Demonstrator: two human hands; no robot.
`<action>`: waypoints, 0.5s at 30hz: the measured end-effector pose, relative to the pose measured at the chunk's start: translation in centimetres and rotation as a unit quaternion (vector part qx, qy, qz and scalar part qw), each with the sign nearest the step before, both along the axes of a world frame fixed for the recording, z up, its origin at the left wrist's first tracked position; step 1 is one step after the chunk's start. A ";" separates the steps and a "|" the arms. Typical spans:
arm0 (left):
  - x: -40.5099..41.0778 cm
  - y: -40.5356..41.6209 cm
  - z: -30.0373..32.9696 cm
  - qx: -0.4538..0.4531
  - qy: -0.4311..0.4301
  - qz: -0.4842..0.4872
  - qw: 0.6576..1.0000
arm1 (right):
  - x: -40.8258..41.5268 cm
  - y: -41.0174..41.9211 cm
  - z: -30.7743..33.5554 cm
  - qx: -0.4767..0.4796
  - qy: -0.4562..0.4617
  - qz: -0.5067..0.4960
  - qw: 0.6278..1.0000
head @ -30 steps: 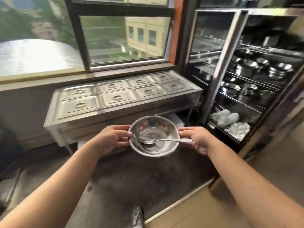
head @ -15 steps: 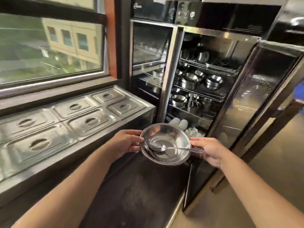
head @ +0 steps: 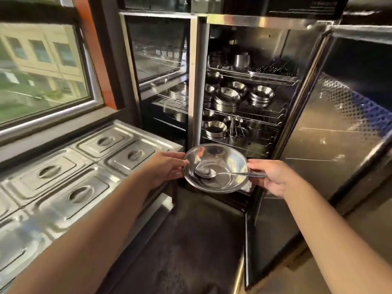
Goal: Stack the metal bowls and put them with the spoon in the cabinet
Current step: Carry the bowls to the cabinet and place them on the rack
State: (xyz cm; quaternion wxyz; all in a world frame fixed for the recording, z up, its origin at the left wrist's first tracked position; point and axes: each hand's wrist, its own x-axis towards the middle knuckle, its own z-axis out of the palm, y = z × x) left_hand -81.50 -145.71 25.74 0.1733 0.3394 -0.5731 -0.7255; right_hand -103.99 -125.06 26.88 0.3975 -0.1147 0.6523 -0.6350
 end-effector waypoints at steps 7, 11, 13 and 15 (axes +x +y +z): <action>-9.7 -9.8 -0.1 -0.028 -0.028 0.002 0.999 | -10.0 -10.6 -1.9 -0.003 -0.001 0.014 1.000; -16.1 -15.5 0.5 -0.047 -0.040 0.007 0.998 | -16.0 -15.8 -1.3 -0.002 0.001 0.003 1.000; -18.8 -17.6 0.8 -0.054 -0.033 0.011 0.998 | -18.4 -17.8 -0.8 -0.004 0.010 -0.005 1.000; -21.5 -19.3 0.6 -0.048 -0.032 0.010 0.998 | -20.6 -19.2 -0.7 0.002 0.009 -0.019 1.000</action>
